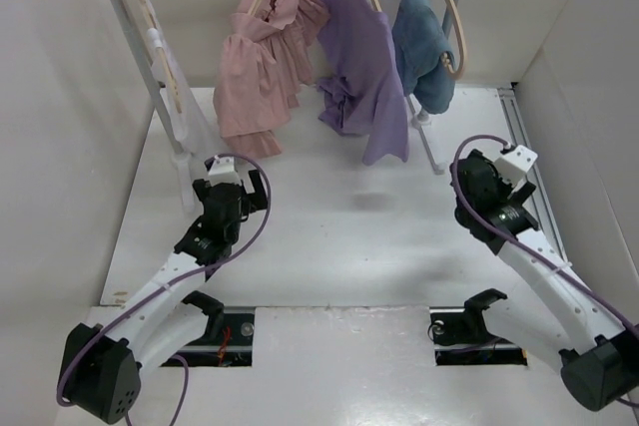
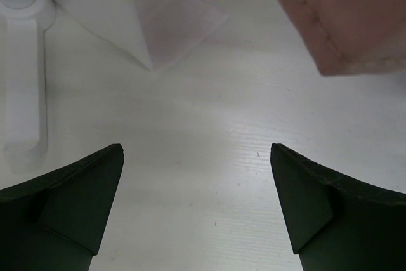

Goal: Place the t-shirt on the hanger
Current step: Hang the hanger with tshirt onto the clothesline

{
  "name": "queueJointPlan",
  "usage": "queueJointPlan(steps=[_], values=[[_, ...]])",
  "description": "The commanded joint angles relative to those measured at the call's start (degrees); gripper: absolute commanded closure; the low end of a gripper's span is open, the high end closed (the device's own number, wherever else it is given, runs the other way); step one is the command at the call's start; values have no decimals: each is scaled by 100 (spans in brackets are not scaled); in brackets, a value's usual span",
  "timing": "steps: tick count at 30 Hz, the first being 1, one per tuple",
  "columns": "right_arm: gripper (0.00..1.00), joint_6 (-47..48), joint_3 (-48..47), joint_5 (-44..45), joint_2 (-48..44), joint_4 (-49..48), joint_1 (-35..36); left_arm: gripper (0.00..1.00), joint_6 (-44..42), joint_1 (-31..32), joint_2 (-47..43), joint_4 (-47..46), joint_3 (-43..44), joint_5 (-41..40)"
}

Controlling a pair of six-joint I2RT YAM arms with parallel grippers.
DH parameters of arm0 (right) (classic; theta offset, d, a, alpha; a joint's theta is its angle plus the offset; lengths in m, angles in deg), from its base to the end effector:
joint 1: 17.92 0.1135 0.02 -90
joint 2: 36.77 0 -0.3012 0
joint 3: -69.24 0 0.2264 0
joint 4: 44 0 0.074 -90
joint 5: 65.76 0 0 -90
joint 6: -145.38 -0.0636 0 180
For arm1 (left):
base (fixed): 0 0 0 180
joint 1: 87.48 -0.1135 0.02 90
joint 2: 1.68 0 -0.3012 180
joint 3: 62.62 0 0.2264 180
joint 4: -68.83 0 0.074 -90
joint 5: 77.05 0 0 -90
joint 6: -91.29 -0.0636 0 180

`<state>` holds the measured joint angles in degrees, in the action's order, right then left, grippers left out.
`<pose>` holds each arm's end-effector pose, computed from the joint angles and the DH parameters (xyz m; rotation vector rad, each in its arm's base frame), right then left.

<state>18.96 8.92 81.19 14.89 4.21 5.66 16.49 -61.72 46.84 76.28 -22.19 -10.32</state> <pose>0.1504 0.0075 0.3146 0.6913 1.8243 -0.4426 0.1660 -0.0522 0.2718 -0.1148 1.8178 -0.1313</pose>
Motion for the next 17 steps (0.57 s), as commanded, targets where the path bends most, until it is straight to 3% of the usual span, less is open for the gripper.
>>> queueJointPlan(steps=[1,17], values=[[0,-567,-611,211,238,443,-46,0,185,-36,-167,-499,-123,-161],[0,-357,-550,360,-42,-225,-98,0,290,-264,-167,-570,-203,-249]])
